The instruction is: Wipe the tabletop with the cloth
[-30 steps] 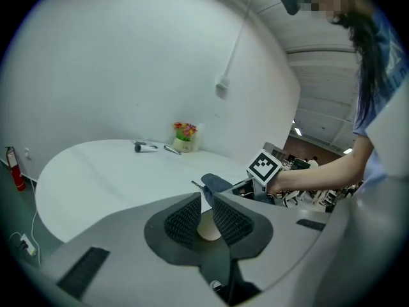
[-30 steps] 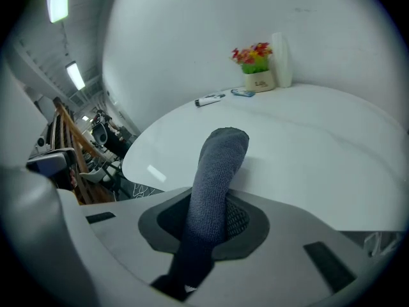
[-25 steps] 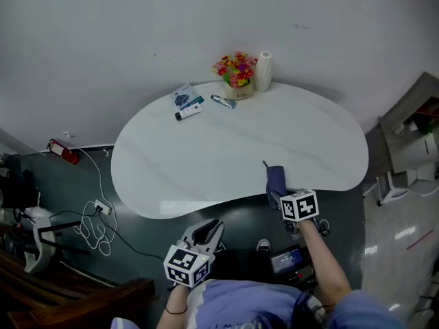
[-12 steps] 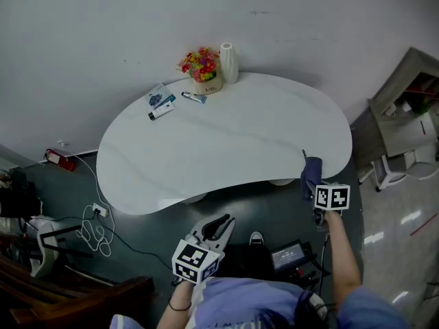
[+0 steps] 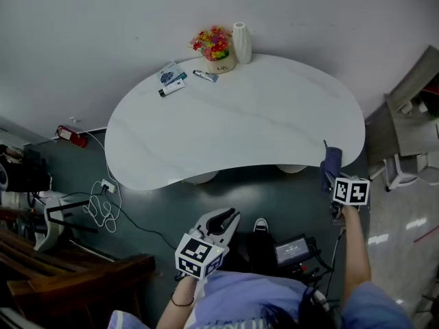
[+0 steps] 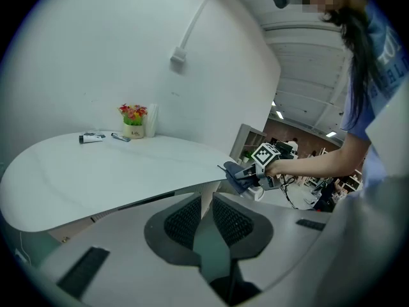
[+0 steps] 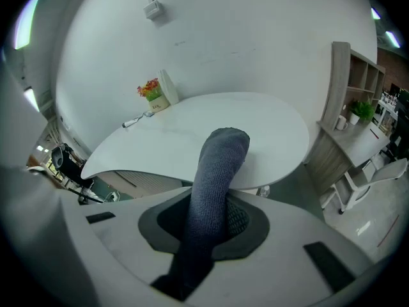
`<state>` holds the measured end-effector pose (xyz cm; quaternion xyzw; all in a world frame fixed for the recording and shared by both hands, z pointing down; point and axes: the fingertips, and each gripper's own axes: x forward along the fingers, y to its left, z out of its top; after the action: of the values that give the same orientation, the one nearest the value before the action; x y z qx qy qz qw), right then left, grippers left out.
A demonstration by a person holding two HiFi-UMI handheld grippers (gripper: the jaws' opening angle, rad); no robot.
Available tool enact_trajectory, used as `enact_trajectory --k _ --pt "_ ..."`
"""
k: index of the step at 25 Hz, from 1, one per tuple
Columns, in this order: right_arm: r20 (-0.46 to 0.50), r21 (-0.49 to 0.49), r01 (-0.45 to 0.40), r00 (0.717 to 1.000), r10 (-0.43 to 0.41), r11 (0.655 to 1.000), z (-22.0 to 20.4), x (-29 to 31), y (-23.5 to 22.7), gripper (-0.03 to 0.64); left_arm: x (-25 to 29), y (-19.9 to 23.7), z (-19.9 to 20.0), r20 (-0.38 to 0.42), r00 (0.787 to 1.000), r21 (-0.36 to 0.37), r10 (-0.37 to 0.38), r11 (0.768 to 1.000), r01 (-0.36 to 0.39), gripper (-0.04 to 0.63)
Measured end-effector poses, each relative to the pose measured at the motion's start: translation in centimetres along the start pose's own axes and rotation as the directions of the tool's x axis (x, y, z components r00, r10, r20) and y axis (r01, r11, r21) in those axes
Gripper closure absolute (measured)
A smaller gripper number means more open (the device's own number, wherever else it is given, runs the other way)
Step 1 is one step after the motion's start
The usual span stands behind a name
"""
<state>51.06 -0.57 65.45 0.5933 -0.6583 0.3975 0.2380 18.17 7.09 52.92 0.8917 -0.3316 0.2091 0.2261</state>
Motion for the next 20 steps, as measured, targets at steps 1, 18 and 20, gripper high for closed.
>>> enact_trajectory --k 1,18,20 --pt "0.013 0.002 -0.013 1.0 0.013 1.0 0.2 0.1 0.7 0.546 -0.4 0.2 -0.2 0.0 1.0 -0.004 0.014 1.0 -0.014 0.534" --pt "0.141 0.054 -0.127 0.983 0.118 0.99 -4.0 -7.6 14.0 0.546 -7.0 2.1 -1.6 0.051 0.998 -0.009 0.042 0.999 -0.041 0.534" --pt "0.158 0.051 -0.13 0.98 0.12 0.99 -5.1 -9.2 16.4 0.546 -8.9 2.6 -2.5 0.054 0.998 0.004 0.028 1.0 -0.028 0.534"
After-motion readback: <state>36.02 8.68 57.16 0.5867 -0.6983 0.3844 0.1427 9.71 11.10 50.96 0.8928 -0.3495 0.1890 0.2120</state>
